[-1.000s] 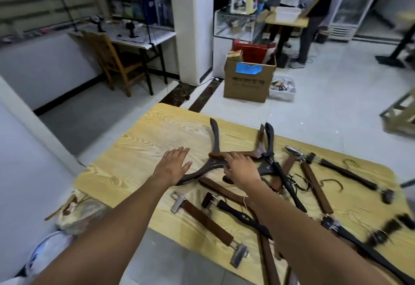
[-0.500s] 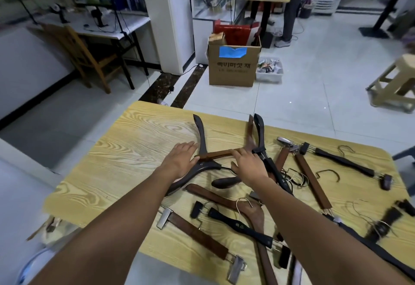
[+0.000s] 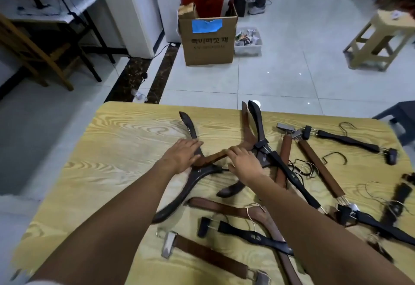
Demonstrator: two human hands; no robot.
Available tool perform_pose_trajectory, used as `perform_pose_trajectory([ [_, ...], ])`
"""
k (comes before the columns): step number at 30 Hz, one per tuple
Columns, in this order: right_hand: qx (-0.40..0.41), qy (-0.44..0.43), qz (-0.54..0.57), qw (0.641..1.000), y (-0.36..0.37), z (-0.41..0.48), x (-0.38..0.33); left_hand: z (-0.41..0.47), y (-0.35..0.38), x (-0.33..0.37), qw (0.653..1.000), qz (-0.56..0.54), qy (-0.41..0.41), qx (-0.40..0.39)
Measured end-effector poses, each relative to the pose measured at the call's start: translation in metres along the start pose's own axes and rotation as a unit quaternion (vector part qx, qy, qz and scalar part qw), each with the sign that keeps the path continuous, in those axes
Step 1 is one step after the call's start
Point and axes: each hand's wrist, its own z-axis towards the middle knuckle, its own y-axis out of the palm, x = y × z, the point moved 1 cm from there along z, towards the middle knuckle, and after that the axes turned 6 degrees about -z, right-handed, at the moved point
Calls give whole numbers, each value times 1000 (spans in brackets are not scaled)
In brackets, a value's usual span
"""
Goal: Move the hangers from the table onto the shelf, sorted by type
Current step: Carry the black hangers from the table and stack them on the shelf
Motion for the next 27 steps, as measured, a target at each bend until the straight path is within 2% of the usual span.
perform_pose_trajectory([
  [10,-51,-16,-42,998,30,53,-23,61,12,-48,992,52,89,-66],
  [15,33,-45,-95,994,26,55,-18,78,15,-44,971,144,145,-124],
  [17,64,-60,-82,993,23,52,-14,81,15,-39,958,175,173,-148],
  [22,37,-80,-31,996,16,45,-7,83,18,-29,942,225,226,-109],
  [27,17,-90,-26,996,17,35,-2,71,18,-41,931,288,190,-120],
])
